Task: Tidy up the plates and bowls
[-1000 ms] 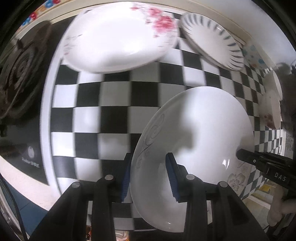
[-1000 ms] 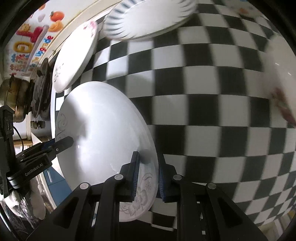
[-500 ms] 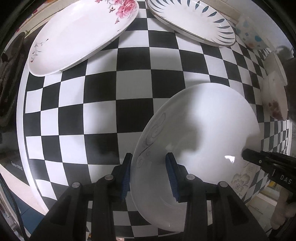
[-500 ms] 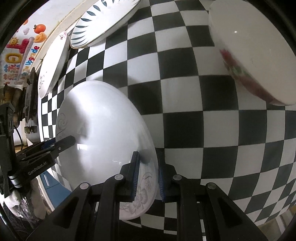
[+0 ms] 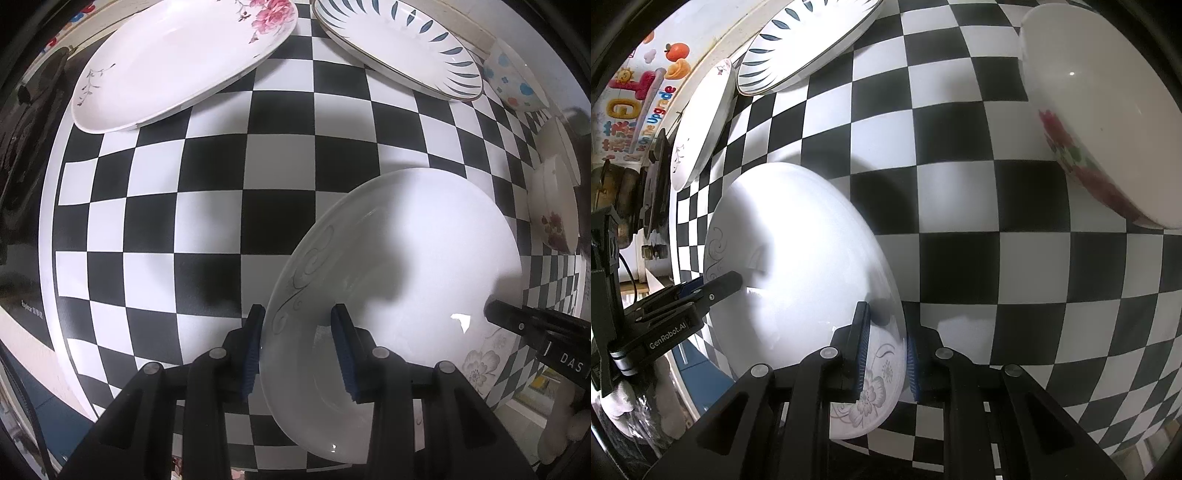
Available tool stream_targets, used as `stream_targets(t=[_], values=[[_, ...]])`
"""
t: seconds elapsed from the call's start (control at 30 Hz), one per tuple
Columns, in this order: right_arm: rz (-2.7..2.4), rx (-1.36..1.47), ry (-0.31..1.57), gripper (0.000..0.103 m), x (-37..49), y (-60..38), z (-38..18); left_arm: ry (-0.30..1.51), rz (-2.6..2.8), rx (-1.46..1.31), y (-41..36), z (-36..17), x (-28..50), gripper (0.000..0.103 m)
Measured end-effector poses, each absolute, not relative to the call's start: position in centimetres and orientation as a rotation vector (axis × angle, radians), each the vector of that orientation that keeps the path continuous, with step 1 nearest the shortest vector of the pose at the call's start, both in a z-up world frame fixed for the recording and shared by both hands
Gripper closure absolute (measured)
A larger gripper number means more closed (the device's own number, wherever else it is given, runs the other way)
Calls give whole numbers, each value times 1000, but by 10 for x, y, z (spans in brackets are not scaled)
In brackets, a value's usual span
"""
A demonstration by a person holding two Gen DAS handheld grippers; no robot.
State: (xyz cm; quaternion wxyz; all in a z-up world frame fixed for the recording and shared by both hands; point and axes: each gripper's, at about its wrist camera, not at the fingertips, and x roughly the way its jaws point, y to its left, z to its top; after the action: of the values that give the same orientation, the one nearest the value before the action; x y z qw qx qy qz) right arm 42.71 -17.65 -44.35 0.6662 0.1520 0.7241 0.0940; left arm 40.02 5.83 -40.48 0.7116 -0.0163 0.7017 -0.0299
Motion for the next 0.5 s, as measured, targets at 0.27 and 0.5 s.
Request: stream_targets(t=[0.27,0.5], values=[[217,333,1639,83,425,-179,-432,1512,11,-51,58,-381,376,69],[273,306,1579,83,414,-190,-379,1359,64,-74,68,-302,353,69]])
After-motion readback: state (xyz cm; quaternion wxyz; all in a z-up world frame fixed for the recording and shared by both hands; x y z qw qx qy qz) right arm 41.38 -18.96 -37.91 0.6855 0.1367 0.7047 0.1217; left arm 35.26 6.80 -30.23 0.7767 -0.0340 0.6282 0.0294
